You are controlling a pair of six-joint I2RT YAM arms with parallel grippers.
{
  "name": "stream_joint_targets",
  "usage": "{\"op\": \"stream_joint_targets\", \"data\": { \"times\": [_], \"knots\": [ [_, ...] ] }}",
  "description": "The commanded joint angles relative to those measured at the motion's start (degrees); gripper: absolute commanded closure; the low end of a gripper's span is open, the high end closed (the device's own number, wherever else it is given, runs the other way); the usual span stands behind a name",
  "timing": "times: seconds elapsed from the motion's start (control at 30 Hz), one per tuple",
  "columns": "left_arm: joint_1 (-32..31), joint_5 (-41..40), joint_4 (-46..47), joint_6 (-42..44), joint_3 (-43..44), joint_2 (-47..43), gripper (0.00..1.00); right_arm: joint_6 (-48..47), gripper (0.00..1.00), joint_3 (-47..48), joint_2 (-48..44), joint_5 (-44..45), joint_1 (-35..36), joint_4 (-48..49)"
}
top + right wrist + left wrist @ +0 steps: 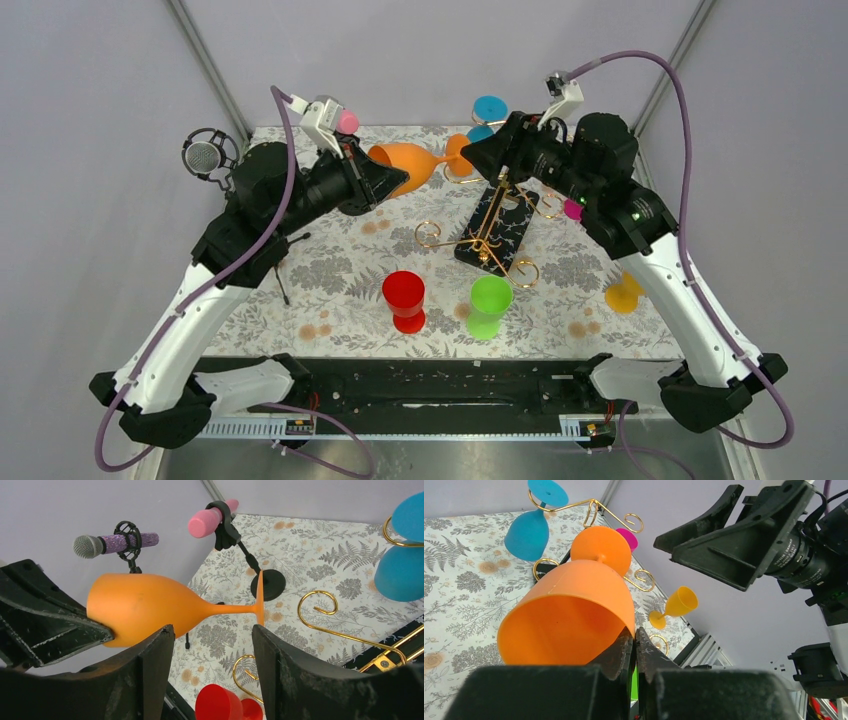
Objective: Place the wine glass upside down on the wine glass rack
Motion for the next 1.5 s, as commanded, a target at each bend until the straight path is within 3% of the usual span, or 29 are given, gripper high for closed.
{"op": "stream_joint_targets", "data": {
  "times": [0.0, 0.17, 0.33, 0.5, 0.6, 0.67, 0.77, 0.87, 1.0, 1.1, 1.17, 1.27, 1.3, 1.47],
  "knots": [
    [-0.54, 1.22, 3.79, 2.35, 3.13, -0.08, 1.0, -0.5, 0.35, 1.42, 1.46, 5.07, 0.36, -0.34],
    [-0.56, 2.38, 4.06, 3.04, 3.87, -0.06, 1.0, -1.94, 0.4, 2.65, 3.55, 6.09, 0.36, -2.12],
    [-0.55, 4.4, 8.96, 1.75, -1.34, -2.14, 1.0, -4.28, 0.49, 2.85, 5.57, 4.82, 0.36, -3.14],
    [-0.56, 6.87, 10.36, 0.85, -3.07, -2.35, 1.0, -6.4, 0.75, -0.86, 3.61, 5.84, 0.33, 0.26],
    [-0.56, 7.51, 13.14, -0.32, -5.72, -3.48, 0.99, -8.84, 0.99, -4.99, 1.0, 6.38, 0.36, 5.04],
    [-0.54, 8.19, 15.99, -1.48, -7.92, -4.34, 0.89, -9.07, 1.0, -7.1, -0.83, 9.4, 0.32, 7.13],
    [-0.55, 8.48, 17.58, -1.63, -9.82, -5.16, 0.51, -6.67, 1.0, -8.49, -3.36, 18.14, 0.29, 8.24],
    [-0.42, 7.32, 17.77, -1.3, -11.52, -5.73, 0.32, -10.2, 1.0, -7.93, -4.67, 26.84, 0.29, 7.54],
    [0.03, 5.84, 16.72, 0.3, -12.87, -6.49, 0.24, -24.35, 1.0, -1.52, -2.83, 48.52, 0.27, 5.07],
    [2.52, 6.1, 16.02, 0.77, -14.4, -6.76, 0.23, -44.9, 1.0, 1.65, 0.51, 60.96, 0.27, 9.98],
    [4.91, 5.95, 15.45, 1.14, -15.32, -6.45, 0.22, -62.88, 1.0, -0.54, 2.27, 68.62, 0.26, 21.5],
    [5.42, 0.03, 13.97, 4.33, -16.36, -6.22, 0.21, -89.96, 1.0, -5.55, 5.03, 69.87, -0.55, 50.17],
    [5.89, -0.49, 13.77, 4.85, -16.71, -5.95, 0.2, -96.03, 1.0, -4.39, 6.71, 69.73, -1.22, 55.38],
    [8.53, 0.99, 10.78, 5.94, -16.66, -3.55, 0.2, -100.39, 1.0, 8.43, 13.82, 66.44, -6.16, 50.23]
  ]
}}
